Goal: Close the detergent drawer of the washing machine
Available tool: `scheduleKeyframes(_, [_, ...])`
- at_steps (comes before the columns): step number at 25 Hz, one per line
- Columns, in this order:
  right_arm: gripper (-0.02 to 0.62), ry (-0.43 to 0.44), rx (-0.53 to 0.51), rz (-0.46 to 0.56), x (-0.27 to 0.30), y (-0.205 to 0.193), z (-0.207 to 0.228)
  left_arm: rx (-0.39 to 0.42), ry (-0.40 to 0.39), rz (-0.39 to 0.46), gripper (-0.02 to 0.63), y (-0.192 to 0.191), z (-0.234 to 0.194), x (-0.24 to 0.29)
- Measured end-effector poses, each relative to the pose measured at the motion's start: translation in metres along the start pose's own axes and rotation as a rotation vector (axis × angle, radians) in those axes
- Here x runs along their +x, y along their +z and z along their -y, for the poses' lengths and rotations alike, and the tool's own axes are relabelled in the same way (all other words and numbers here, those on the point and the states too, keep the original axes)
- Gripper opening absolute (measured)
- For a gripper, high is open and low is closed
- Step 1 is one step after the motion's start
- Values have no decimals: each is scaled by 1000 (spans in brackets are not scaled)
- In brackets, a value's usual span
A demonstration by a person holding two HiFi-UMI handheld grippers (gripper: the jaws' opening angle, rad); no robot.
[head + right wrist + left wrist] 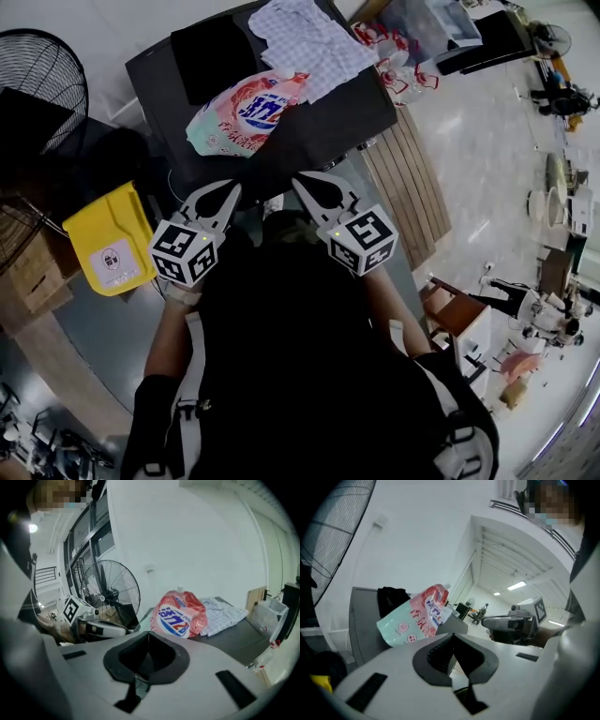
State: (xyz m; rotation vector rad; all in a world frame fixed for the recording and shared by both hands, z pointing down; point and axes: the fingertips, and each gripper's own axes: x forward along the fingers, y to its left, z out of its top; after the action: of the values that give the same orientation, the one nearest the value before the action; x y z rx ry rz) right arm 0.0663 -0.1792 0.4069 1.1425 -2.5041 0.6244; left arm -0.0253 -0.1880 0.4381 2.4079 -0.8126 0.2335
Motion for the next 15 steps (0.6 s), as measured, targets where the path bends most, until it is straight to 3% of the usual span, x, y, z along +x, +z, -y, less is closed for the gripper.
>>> scheduleKeyframes(7, [17, -27, -38, 139, -31, 59, 4, 89, 27, 148, 11, 64, 15, -7])
scheduleKeyframes(15, [17, -62, -111, 249, -59, 107, 4, 233, 41, 254, 11, 122, 42, -18])
